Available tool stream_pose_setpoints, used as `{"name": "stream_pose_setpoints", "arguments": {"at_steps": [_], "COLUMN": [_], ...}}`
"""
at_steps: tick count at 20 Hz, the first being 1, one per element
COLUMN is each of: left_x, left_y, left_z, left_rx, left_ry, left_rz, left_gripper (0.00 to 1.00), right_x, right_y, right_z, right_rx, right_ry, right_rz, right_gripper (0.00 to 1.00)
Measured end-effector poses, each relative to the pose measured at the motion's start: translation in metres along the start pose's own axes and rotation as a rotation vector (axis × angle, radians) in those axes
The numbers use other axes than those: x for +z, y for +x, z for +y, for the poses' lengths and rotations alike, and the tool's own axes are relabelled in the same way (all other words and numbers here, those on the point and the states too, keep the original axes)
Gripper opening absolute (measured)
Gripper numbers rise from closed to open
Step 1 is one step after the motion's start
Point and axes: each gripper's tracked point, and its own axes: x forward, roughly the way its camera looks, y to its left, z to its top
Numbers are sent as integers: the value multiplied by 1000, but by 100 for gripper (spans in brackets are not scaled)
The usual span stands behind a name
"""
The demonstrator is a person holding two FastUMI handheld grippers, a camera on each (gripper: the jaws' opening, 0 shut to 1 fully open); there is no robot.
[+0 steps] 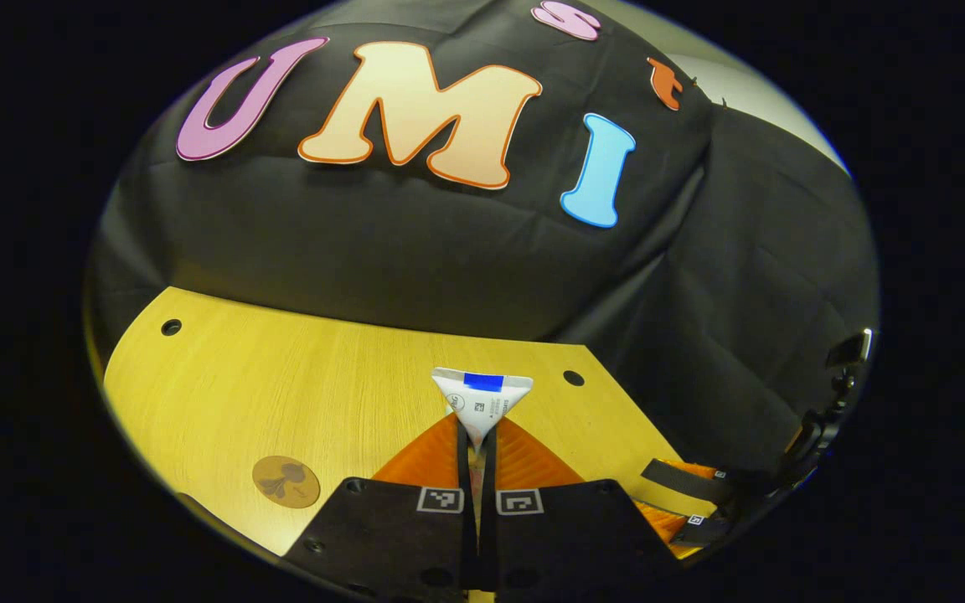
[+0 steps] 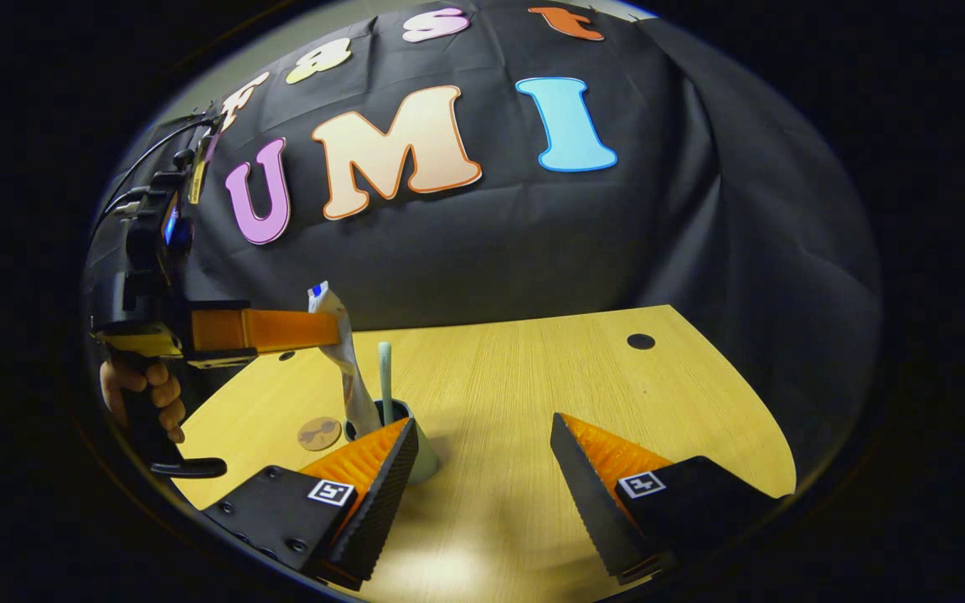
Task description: Put the toothbrush and toothpaste on the desktop into the cup, then pick up the cup and place it on the coaster on the desktop.
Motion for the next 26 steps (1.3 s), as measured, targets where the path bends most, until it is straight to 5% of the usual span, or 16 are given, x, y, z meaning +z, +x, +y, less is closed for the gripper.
{"name": "stream_pose_setpoints", "arguments": {"at_steps": [6, 7, 8, 11, 17, 26], "left_x": [-35, -34, -32, -29, -30, -46], "left_y": [-6, -10, -16, -42, -99, -175], "left_z": [-6, -5, -3, 18, 79, 176], "left_rx": [20, 34, 57, 157, 301, 439], "left_ry": [-5, 2, 15, 49, 45, 60], "left_rz": [49, 31, 14, -29, -95, -95], "left_gripper": [13, 24, 51, 98, 95, 95], "right_x": [-2, -2, -2, -5, -29, -79], "right_y": [5, 6, 7, 8, 12, 26], "right_z": [1, 4, 8, 24, 70, 112], "right_rx": [41, 56, 73, 132, 192, 160], "right_ry": [16, 16, 15, 4, 23, 17], "right_rz": [28, 36, 48, 109, 380, 751], "right_gripper": [96, 99, 99, 99, 99, 99]}}
